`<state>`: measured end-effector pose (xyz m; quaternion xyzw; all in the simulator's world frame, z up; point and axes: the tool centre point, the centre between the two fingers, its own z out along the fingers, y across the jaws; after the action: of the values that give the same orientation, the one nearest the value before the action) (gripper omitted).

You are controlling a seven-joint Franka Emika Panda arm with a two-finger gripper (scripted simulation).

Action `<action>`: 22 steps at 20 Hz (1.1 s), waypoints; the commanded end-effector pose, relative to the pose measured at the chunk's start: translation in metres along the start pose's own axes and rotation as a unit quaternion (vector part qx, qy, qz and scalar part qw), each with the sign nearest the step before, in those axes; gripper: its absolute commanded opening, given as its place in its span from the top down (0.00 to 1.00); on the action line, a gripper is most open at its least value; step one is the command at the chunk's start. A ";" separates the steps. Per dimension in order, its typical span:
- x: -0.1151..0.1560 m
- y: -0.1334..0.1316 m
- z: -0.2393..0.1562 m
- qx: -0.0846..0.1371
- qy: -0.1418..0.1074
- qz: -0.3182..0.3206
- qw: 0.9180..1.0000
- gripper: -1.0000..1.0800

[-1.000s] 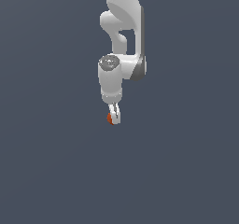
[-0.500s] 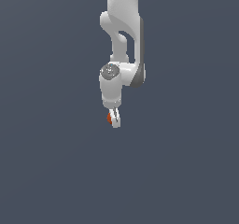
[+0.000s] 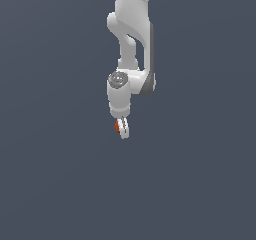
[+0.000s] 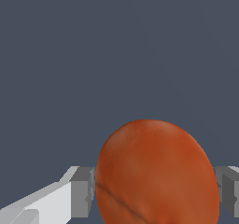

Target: Pick up the object and move it to a goal position.

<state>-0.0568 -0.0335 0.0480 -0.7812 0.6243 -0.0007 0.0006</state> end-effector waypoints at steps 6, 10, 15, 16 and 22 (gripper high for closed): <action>0.000 0.000 0.000 0.000 0.000 0.000 1.000 1.00; -0.002 0.000 -0.004 0.000 0.000 0.000 1.000 1.00; -0.008 0.002 -0.019 0.000 0.000 0.000 1.000 1.00; -0.010 0.002 -0.023 0.000 0.000 0.000 1.000 1.00; -0.027 0.006 -0.060 0.000 -0.001 0.001 1.000 1.00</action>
<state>-0.0675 -0.0131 0.0966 -0.7808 0.6248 0.0007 0.0001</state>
